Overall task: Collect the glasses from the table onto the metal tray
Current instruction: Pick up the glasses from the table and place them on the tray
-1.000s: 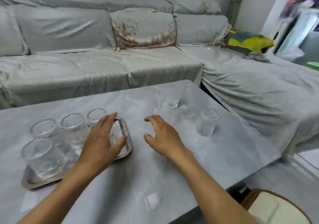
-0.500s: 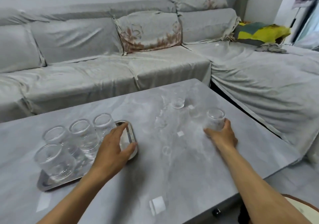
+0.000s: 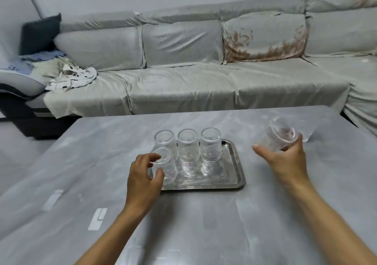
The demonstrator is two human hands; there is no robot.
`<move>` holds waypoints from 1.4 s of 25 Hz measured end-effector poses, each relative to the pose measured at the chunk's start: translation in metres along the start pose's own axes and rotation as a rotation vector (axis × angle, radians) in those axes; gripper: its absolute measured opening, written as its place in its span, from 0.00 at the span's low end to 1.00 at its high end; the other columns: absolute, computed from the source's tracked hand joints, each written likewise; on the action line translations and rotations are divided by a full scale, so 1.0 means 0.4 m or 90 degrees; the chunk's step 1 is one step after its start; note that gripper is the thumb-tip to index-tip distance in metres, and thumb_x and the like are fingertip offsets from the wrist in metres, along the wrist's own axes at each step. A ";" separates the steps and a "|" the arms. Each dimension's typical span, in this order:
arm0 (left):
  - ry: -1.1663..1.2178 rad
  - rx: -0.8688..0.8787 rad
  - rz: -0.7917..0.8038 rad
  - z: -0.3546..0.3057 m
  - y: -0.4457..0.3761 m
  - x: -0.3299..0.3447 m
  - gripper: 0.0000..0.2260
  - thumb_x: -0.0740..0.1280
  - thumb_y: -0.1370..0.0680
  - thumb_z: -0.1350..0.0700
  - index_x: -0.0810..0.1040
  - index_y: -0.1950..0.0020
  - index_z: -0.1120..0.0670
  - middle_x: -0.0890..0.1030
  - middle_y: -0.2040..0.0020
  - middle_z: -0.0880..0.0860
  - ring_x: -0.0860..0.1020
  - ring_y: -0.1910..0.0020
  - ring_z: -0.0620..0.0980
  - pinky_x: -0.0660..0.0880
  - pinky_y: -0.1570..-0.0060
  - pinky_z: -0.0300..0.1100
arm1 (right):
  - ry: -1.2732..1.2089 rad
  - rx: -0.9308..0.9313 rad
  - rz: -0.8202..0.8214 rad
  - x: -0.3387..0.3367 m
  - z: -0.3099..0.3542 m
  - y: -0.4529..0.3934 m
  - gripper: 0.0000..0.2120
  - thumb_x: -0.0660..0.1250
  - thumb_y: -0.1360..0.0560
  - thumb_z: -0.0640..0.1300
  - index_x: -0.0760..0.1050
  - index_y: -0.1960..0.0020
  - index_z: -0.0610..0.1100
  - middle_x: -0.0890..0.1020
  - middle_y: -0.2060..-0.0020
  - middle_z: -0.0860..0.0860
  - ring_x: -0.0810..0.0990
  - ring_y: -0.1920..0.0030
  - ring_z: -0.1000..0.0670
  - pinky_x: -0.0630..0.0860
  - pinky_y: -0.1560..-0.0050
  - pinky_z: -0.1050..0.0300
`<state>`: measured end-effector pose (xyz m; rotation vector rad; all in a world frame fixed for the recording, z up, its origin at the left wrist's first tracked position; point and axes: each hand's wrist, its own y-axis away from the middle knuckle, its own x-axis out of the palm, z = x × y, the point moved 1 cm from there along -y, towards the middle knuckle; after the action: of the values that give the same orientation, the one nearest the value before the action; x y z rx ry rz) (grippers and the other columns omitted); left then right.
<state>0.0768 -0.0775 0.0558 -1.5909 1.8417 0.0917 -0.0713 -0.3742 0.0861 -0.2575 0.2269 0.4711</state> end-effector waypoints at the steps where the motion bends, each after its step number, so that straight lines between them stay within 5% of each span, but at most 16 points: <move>1: -0.001 -0.007 -0.009 0.016 -0.005 0.000 0.16 0.69 0.29 0.62 0.75 0.44 0.46 0.76 0.47 0.44 0.76 0.49 0.47 0.73 0.56 0.42 | -0.003 -0.024 0.054 0.056 0.023 0.029 0.35 0.81 0.45 0.55 0.69 0.43 0.53 0.82 0.51 0.55 0.82 0.52 0.52 0.76 0.49 0.53; 5: 0.043 -0.043 0.029 0.064 -0.026 0.018 0.31 0.73 0.33 0.59 0.68 0.33 0.44 0.71 0.40 0.41 0.74 0.41 0.45 0.74 0.46 0.44 | 0.097 -0.084 0.210 0.246 0.047 0.111 0.36 0.79 0.46 0.57 0.67 0.43 0.56 0.81 0.51 0.57 0.81 0.51 0.50 0.79 0.49 0.49; 9: 0.113 -0.195 0.127 0.111 -0.061 0.038 0.46 0.78 0.37 0.58 0.57 0.25 0.43 0.71 0.39 0.43 0.75 0.43 0.46 0.74 0.45 0.42 | 0.179 -0.089 0.281 0.353 0.011 0.137 0.41 0.78 0.44 0.57 0.65 0.36 0.52 0.78 0.49 0.56 0.80 0.47 0.48 0.77 0.49 0.53; 14: 0.099 -0.212 0.176 0.165 -0.069 0.058 0.35 0.78 0.37 0.57 0.69 0.33 0.42 0.80 0.43 0.44 0.79 0.44 0.44 0.76 0.48 0.39 | 0.251 -0.096 0.330 0.425 -0.021 0.152 0.41 0.78 0.43 0.59 0.65 0.35 0.49 0.82 0.42 0.48 0.80 0.43 0.44 0.78 0.47 0.49; 22: 0.082 -0.194 0.174 0.155 -0.063 0.051 0.35 0.79 0.37 0.54 0.70 0.34 0.41 0.81 0.44 0.41 0.79 0.47 0.40 0.77 0.45 0.43 | 0.230 -0.099 0.325 0.419 -0.044 0.166 0.42 0.78 0.41 0.58 0.64 0.32 0.50 0.82 0.41 0.49 0.80 0.42 0.45 0.77 0.44 0.47; 27: 0.076 -0.203 0.183 0.153 -0.064 0.050 0.35 0.79 0.38 0.54 0.70 0.35 0.39 0.79 0.48 0.37 0.75 0.55 0.26 0.75 0.52 0.34 | 0.228 -0.098 0.338 0.418 -0.048 0.160 0.44 0.78 0.40 0.58 0.63 0.30 0.50 0.81 0.39 0.49 0.79 0.40 0.45 0.76 0.42 0.47; 32: 0.097 -0.230 0.195 0.121 -0.058 0.039 0.36 0.72 0.37 0.62 0.67 0.32 0.42 0.81 0.40 0.45 0.80 0.46 0.45 0.79 0.44 0.48 | 0.232 -0.101 0.340 0.420 -0.055 0.163 0.44 0.77 0.40 0.57 0.63 0.30 0.49 0.81 0.39 0.49 0.79 0.40 0.45 0.76 0.43 0.49; 35: 0.052 -0.121 0.052 0.072 -0.048 0.023 0.33 0.66 0.34 0.69 0.69 0.31 0.49 0.75 0.32 0.49 0.73 0.34 0.49 0.68 0.36 0.36 | 0.210 -0.066 0.399 0.393 -0.055 0.154 0.45 0.77 0.40 0.51 0.60 0.28 0.51 0.78 0.36 0.51 0.79 0.42 0.48 0.76 0.41 0.50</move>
<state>0.1066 -0.0763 0.0363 -1.6685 2.0118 0.2473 0.0323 -0.2622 0.0108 -0.3664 0.6140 1.0648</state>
